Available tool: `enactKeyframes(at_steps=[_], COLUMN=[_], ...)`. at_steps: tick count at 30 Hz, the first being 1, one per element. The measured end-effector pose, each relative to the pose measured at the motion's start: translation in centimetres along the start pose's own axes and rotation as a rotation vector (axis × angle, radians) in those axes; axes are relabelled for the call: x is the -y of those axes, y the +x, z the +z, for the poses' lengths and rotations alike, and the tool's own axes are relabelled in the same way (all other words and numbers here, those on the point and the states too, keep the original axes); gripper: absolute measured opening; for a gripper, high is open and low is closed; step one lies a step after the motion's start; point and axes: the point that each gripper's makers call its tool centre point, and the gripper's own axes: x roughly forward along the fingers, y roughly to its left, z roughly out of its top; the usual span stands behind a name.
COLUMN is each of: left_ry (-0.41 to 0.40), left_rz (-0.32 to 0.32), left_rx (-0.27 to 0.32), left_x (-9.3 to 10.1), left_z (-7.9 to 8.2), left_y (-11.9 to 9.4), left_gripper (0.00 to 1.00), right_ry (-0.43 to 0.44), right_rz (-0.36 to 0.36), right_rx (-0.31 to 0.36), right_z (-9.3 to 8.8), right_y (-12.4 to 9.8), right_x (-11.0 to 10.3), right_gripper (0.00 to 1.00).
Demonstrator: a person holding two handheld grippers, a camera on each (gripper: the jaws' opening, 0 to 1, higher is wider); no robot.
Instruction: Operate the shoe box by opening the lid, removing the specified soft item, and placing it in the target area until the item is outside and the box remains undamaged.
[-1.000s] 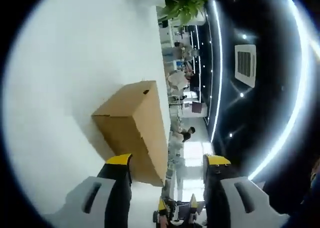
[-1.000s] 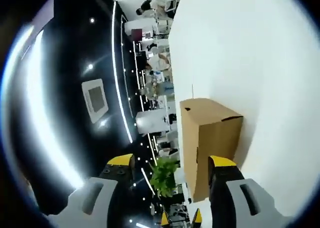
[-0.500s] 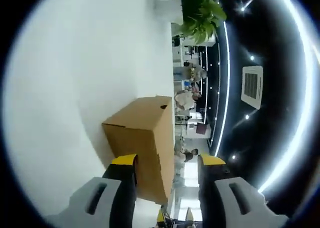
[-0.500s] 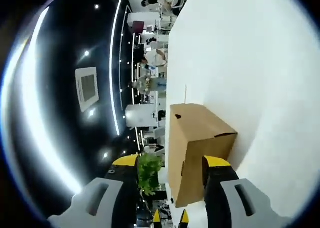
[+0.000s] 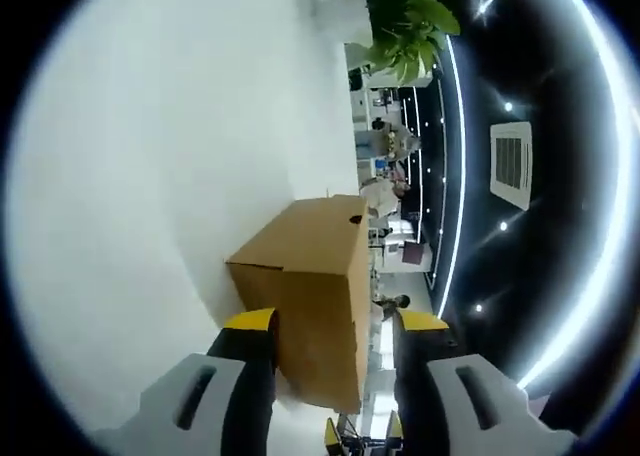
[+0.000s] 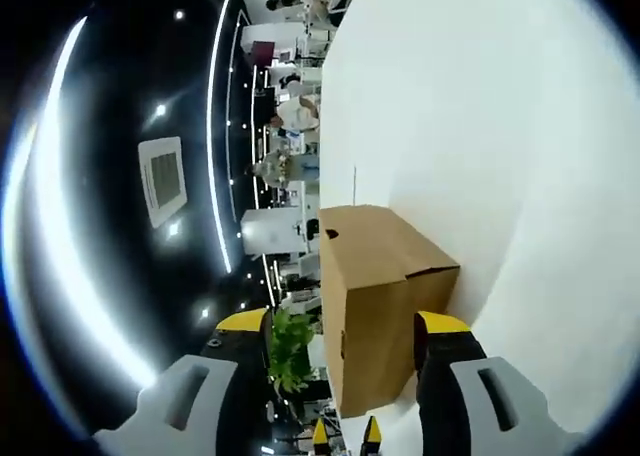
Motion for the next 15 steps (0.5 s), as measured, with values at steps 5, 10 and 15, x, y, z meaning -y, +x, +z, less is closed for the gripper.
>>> enactKeyframes(at_steps=[5, 10, 15], left_ry=[0.006, -0.001, -0.001], left_rz=[0.006, 0.005, 0.012], left_rx=[0.003, 0.021, 0.021], left_x=[-0.2, -0.3, -0.1], left_z=[0.3, 0.8, 0.1], left_y=[0.0, 0.1, 0.0], left_gripper=[0.44, 0.39, 0.39], right_ry=[-0.008, -0.017, 0.006], right_rz=[-0.005, -0.018, -0.018], right_rx=[-0.018, -0.046, -0.035], right_z=[-0.4, -1.0, -0.8], right_y=[0.7, 1.4, 1.6], right_x=[0.4, 0.9, 1.2], right_gripper=[0.54, 0.51, 0.44])
